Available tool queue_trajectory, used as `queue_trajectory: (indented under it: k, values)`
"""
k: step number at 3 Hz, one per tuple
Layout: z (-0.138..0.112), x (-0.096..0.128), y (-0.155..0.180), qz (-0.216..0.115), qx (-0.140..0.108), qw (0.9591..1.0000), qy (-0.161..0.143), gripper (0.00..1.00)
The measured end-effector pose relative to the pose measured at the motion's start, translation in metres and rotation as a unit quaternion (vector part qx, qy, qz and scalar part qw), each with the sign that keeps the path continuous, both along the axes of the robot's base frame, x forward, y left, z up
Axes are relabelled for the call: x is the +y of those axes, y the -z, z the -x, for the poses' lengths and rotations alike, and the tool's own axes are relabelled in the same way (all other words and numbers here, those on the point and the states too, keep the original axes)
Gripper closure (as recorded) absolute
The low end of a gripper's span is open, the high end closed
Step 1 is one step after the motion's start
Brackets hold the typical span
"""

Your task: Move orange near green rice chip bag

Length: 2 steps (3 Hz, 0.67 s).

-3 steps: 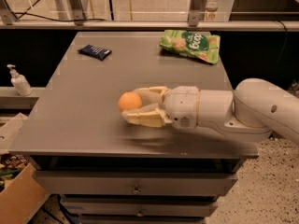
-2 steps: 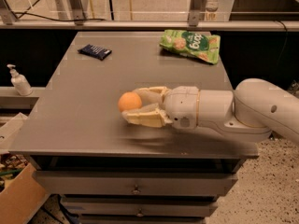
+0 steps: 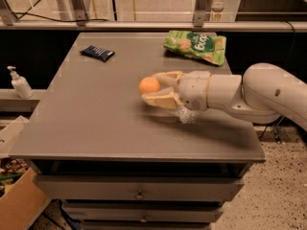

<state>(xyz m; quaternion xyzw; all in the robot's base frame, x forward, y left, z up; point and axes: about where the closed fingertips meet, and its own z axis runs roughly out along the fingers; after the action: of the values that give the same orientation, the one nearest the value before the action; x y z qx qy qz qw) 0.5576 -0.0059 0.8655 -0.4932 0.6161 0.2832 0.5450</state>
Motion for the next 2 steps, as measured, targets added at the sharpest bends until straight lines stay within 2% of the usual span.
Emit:
queue_trajectory:
  k: [1,2]
  values:
    - [-0.111,-0.077,-0.015,-0.011,-0.058,0.9911,0.119,1.00]
    - [-0.049,-0.036,-0.024,-0.022,-0.034,0.9975,0.058,1.00]
